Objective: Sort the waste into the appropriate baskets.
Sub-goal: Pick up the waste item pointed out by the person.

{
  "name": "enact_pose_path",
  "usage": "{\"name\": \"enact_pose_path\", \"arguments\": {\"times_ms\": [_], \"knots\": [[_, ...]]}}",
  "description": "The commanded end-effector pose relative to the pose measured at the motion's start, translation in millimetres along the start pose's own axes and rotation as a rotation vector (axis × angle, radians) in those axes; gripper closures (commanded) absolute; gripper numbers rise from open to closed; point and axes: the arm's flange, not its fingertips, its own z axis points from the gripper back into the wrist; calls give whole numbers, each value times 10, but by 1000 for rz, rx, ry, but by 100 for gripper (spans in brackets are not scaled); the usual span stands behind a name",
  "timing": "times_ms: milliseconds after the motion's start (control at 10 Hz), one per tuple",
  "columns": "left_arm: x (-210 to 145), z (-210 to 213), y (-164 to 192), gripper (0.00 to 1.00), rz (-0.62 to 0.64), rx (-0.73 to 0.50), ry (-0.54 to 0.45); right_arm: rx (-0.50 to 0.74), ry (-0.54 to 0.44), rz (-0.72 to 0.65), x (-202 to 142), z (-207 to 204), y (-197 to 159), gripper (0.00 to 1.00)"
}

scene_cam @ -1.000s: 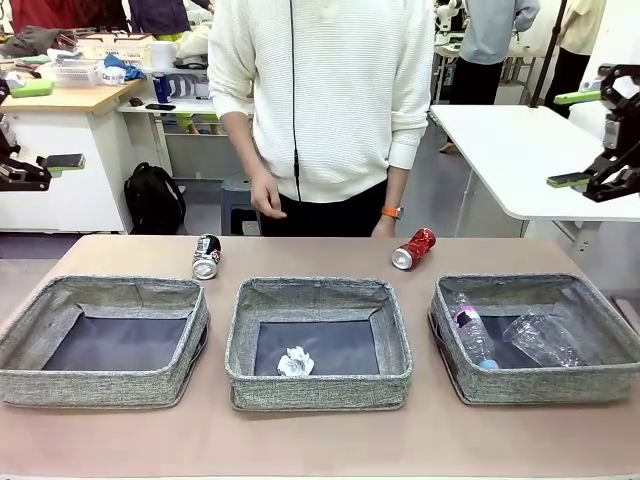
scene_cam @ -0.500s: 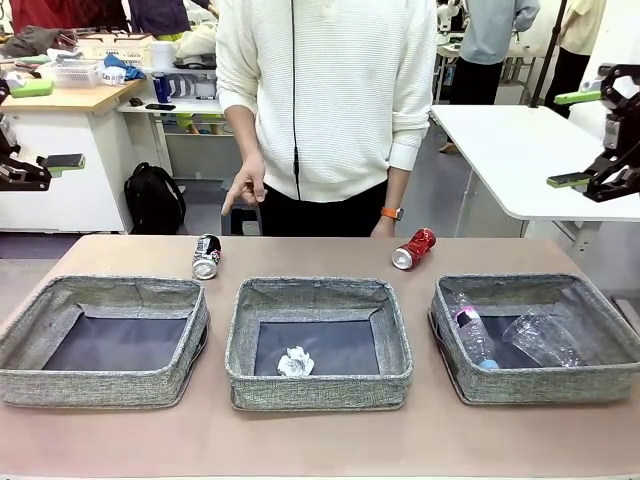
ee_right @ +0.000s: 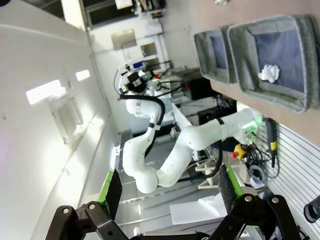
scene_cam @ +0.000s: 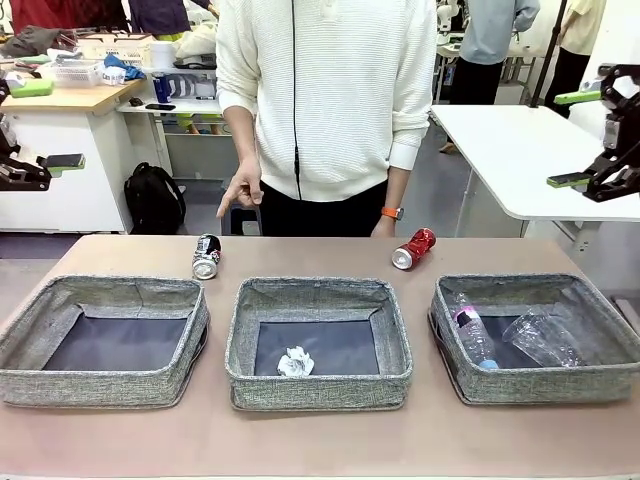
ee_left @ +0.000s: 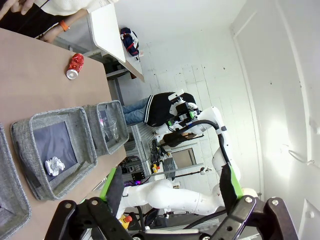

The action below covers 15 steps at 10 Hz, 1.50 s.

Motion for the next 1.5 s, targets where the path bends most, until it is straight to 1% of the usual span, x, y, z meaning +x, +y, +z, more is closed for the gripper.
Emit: {"name": "enact_pose_path", "arguments": {"times_ms": [0, 100, 200, 300, 400, 500, 600, 700, 800, 900, 1000, 1100, 1200, 1300, 1400], "knots": [[-18, 12, -19, 0, -3, -5, 9, -4, 11, 18, 9, 30, 24, 0], [0, 0, 0, 0, 0, 0, 0, -4, 11, 18, 9, 30, 24, 0], [39, -112, -39, 0, -37, 75, 65, -4, 11, 18, 9, 30, 24, 0], [151, -305, -52, 0, -95, 250, 81, -4, 11, 18, 9, 30, 24, 0], [335, -524, 6, 0, -153, 453, 83, -4, 11, 18, 9, 30, 24, 0], [549, -800, 122, 0, -179, 641, 124, -4, 11, 18, 9, 30, 24, 0], [693, -957, 226, 0, -220, 808, 40, -4, 11, 18, 9, 30, 24, 0], [751, -1139, 328, 0, -255, 891, 123, -4, 11, 18, 9, 30, 24, 0], [767, -1306, 426, 0, -307, 1006, 129, -4, 11, 18, 9, 30, 24, 0], [737, -1485, 492, 0, -340, 1055, 185, -4, 11, 18, 9, 30, 24, 0], [735, -1616, 525, 0, -369, 1058, 230, -4, 11, 18, 9, 30, 24, 0], [795, -1750, 527, 0, -399, 1000, 160, -4, 11, 18, 9, 30, 24, 0], [861, -1733, 459, 0, -308, 927, 115, -4, 11, 18, 9, 30, 24, 0], [688, -1725, 640, 0, -414, 1047, 196, -4, 11, 18, 9, 30, 24, 0], [688, -1725, 640, 0, -414, 1047, 196, -4, 11, 18, 9, 30, 24, 0]]}}
